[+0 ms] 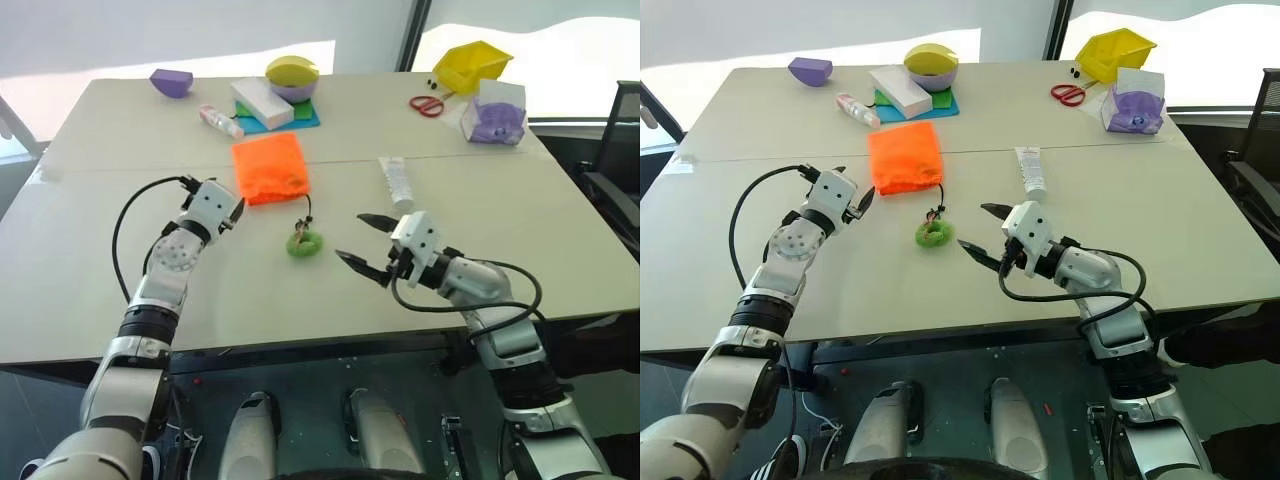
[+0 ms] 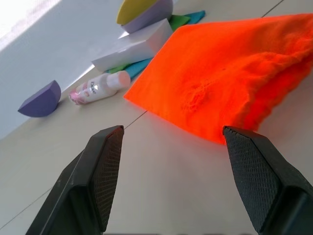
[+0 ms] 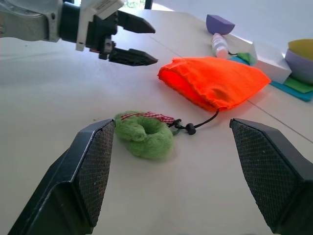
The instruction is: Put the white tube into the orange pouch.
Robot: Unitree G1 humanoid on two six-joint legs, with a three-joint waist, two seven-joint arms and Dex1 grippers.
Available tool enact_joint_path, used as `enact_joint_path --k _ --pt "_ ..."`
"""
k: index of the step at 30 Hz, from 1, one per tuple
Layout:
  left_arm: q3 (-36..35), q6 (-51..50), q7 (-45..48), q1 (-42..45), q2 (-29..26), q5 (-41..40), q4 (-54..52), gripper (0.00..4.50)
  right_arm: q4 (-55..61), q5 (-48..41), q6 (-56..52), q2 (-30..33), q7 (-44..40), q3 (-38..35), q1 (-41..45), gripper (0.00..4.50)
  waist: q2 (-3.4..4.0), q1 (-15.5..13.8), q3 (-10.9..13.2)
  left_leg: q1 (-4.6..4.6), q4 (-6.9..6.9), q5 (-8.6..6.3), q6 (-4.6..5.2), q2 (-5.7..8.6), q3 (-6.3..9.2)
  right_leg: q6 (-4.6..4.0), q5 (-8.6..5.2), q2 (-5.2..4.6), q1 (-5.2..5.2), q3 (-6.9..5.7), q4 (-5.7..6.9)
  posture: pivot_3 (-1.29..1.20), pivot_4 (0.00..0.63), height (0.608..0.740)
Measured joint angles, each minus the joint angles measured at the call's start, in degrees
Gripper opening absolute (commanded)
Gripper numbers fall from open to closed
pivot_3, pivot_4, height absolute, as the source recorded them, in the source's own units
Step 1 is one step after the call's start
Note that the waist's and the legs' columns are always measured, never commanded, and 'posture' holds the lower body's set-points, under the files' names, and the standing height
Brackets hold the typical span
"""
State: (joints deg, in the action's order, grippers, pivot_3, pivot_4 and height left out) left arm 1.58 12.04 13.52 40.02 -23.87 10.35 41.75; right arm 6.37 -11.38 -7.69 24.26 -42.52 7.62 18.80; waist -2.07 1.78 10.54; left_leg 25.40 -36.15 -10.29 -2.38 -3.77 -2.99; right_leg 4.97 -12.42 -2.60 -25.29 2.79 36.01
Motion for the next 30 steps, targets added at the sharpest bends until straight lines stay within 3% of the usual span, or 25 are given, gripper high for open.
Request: enact_joint_path --k 9,24,27,30 --pt "3.5 5.3 0.9 3.5 2.9 1.1 7.0 3.46 0.1 0.5 -0.6 -1.3 1.6 0.9 0.4 3.91 0.0 -0.8 0.0 -0.02 0.01 0.0 0.0 0.0 0.0 0.01 -0.01 0.01 0.0 0.0 0.02 0.0 0.15 0.74" --pt "5.7 6.5 -6.0 10.9 5.5 5.4 20.2 3.46 -0.1 0.5 -0.6 -1.3 1.8 0.8 0.9 3.91 -0.01 -1.0 0.0 -0.01 0.0 0.0 0.0 0.01 0.0 0.03 -0.01 0.01 0.01 -0.01 0.01 0.0 0.15 0.74" --pt "5.7 6.5 -6.4 11.4 5.6 5.4 21.1 2.65 -0.1 0.5 -0.7 -1.2 1.9 0.8 0.8 3.97 -0.01 -1.0 0.0 -0.01 -0.01 0.0 -0.01 0.01 0.0 0.03 -0.01 0.0 0.01 0.0 0.01 0.0 0.15 0.74" --pt "5.7 7.1 -6.2 11.4 5.8 5.4 21.2 1.14 -0.1 0.5 -0.7 -1.2 2.0 0.7 0.8 3.97 -0.01 -1.0 0.0 -0.01 0.01 0.0 -0.01 0.01 0.0 0.03 -0.01 0.0 0.01 0.0 0.0 0.0 0.15 0.74"
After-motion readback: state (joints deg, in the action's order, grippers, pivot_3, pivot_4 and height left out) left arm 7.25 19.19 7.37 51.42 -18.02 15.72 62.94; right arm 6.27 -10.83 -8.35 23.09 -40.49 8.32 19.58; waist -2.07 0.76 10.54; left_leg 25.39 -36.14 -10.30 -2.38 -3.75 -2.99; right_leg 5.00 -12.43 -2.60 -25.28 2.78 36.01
